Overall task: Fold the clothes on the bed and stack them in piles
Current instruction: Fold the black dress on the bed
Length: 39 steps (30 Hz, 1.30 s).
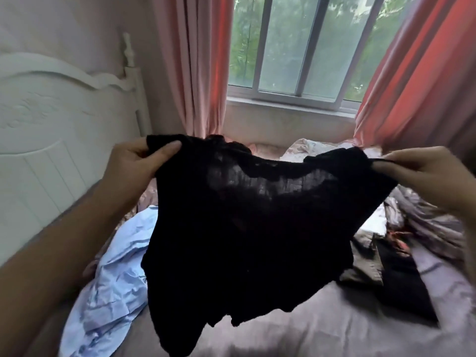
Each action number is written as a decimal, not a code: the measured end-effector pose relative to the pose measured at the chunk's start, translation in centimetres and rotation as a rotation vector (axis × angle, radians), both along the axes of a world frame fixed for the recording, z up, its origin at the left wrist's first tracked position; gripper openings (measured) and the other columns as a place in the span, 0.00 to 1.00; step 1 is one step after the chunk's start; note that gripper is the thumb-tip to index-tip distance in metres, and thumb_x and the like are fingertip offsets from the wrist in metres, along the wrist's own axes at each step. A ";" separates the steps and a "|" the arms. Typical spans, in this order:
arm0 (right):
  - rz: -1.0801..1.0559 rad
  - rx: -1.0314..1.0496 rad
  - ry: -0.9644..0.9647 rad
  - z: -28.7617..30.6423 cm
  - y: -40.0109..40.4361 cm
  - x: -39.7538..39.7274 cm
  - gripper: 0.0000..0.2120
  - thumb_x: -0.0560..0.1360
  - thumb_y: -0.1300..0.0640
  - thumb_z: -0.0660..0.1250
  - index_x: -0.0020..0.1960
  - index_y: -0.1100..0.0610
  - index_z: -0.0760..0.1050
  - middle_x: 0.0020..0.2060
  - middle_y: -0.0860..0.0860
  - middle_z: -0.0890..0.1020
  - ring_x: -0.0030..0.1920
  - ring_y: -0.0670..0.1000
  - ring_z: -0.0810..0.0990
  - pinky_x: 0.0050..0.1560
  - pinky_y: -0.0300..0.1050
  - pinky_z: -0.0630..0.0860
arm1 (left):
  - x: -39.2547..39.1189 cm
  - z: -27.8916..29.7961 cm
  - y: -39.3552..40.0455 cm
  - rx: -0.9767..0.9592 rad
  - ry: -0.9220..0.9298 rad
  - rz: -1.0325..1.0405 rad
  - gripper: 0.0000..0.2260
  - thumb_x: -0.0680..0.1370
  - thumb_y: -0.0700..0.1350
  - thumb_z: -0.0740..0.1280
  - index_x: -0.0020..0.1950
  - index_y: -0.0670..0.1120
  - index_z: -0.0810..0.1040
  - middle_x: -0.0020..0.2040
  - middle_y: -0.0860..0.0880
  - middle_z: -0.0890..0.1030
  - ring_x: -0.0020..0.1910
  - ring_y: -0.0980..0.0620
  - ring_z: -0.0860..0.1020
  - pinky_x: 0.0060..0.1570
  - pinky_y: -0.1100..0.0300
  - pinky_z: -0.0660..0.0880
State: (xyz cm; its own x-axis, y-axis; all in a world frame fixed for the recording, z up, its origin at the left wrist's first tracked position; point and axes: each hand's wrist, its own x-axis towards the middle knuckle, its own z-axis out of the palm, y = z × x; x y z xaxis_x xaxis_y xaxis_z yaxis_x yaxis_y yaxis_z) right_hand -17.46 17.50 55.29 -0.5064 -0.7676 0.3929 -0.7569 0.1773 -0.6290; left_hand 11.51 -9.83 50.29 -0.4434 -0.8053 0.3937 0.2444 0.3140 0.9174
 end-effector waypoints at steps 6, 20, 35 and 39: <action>-0.151 0.213 -0.177 -1.0 -4.4 1.2 0.04 0.67 0.52 0.75 0.39 0.52 0.85 0.37 0.61 0.83 0.35 0.48 0.75 0.32 0.30 0.69 | -1.0 -0.9 -7.8 0.066 -0.213 -0.203 0.06 0.68 0.46 0.74 0.43 0.48 0.86 0.41 0.48 0.85 0.41 0.53 0.82 0.45 0.61 0.80; -0.462 0.504 -0.470 -27.6 -21.9 -6.4 0.09 0.75 0.57 0.70 0.47 0.63 0.84 0.40 0.57 0.85 0.41 0.55 0.84 0.50 0.47 0.79 | -11.4 -24.9 -20.5 0.570 -0.962 0.036 0.20 0.77 0.44 0.69 0.65 0.36 0.73 0.63 0.38 0.76 0.62 0.39 0.75 0.54 0.51 0.74; -0.351 0.710 -0.477 -57.5 -29.7 -9.5 0.31 0.77 0.51 0.65 0.75 0.61 0.60 0.72 0.56 0.65 0.72 0.56 0.64 0.67 0.44 0.62 | -17.8 -54.2 -22.3 0.225 -1.021 -0.072 0.25 0.79 0.49 0.65 0.74 0.44 0.63 0.71 0.46 0.69 0.70 0.47 0.68 0.67 0.55 0.64; -0.542 0.885 -0.460 -65.7 -22.3 -4.1 0.36 0.75 0.40 0.63 0.76 0.56 0.56 0.75 0.56 0.60 0.75 0.56 0.59 0.71 0.55 0.61 | -10.4 -62.6 -12.8 -0.395 -1.406 -0.118 0.30 0.77 0.62 0.57 0.74 0.47 0.66 0.73 0.43 0.67 0.74 0.43 0.60 0.71 0.42 0.56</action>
